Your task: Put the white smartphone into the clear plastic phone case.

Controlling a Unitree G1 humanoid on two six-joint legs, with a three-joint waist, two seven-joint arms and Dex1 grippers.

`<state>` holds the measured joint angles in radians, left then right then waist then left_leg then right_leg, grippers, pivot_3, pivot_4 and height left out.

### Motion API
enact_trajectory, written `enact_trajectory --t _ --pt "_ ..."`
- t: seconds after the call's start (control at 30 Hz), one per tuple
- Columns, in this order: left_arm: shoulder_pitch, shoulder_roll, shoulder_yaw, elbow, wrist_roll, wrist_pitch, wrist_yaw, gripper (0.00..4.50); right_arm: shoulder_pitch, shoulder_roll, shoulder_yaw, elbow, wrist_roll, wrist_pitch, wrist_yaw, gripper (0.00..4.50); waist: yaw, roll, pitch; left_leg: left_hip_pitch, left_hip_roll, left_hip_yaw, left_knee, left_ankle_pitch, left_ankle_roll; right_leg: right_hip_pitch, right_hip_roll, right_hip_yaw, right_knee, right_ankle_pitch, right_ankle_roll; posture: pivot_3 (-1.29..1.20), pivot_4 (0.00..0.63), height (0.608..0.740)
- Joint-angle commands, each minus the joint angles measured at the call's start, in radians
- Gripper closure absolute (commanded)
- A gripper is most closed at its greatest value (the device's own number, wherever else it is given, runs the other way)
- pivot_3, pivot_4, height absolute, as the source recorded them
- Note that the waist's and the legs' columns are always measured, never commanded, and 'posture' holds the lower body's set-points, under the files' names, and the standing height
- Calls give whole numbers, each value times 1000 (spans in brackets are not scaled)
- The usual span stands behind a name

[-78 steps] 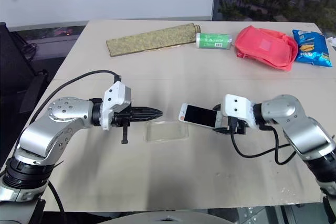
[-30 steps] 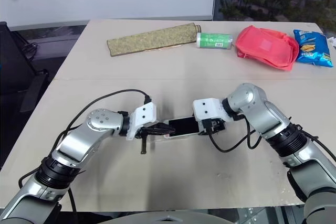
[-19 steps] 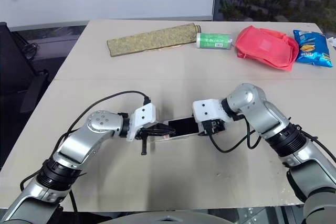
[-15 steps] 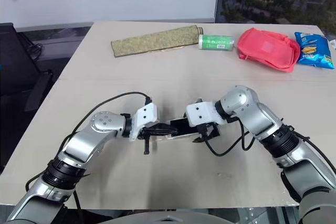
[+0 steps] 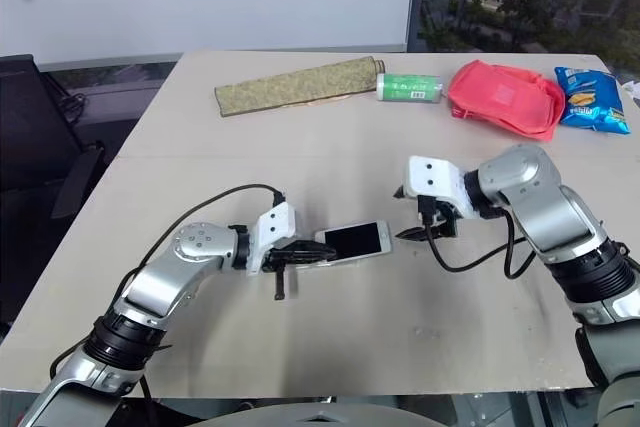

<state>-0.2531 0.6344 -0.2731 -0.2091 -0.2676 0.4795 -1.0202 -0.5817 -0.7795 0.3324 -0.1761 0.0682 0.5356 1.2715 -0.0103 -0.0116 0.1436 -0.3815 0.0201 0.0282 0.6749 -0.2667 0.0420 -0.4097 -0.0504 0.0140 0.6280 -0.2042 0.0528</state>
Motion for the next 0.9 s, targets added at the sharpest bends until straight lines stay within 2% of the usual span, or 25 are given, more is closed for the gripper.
enact_trajectory --t 0.03,0.13,0.17,0.27,0.4,0.63,0.9 --pt "-11 32 36 -103 -39 116 17 4500 6 4 8 6 -22 -20 -33 2978 -1 0 2 -2 0 0 0 0 0 -2 0 0 0 0 0 0 150 740" --pt "-80 64 136 -192 -118 209 30 4500 12 19 34 38 -40 -45 -46 4257 -1 -3 6 -6 0 0 0 0 0 -6 2 0 0 2 -4 0 150 740" --pt "-104 88 196 -204 -149 242 35 4500 12 32 46 48 -47 -48 -54 4453 -1 -4 7 -10 0 -2 0 0 0 -10 2 -1 0 2 -4 0 150 740" --pt "-93 162 281 -211 -175 284 31 4500 11 53 68 59 -57 -50 -63 4453 -6 -4 8 -16 0 -3 0 0 0 -15 4 -1 0 3 -3 0 150 740" --pt "39 244 301 -200 -157 264 11 4500 13 72 83 58 -64 -44 -75 4453 -6 -4 9 -17 -1 -1 -5 0 0 -17 3 1 -1 4 -1 0 150 740" --pt "151 273 253 -199 -134 259 14 4500 14 85 89 47 -65 -30 -82 4453 6 -6 13 -20 0 0 -5 0 0 -20 2 0 -2 2 -5 0 150 740" --pt "137 233 185 -149 -66 202 57 4500 14 93 82 32 -65 -17 -99 4453 7 -6 13 -18 0 2 -3 0 0 -19 2 1 0 2 -5 0 150 740"
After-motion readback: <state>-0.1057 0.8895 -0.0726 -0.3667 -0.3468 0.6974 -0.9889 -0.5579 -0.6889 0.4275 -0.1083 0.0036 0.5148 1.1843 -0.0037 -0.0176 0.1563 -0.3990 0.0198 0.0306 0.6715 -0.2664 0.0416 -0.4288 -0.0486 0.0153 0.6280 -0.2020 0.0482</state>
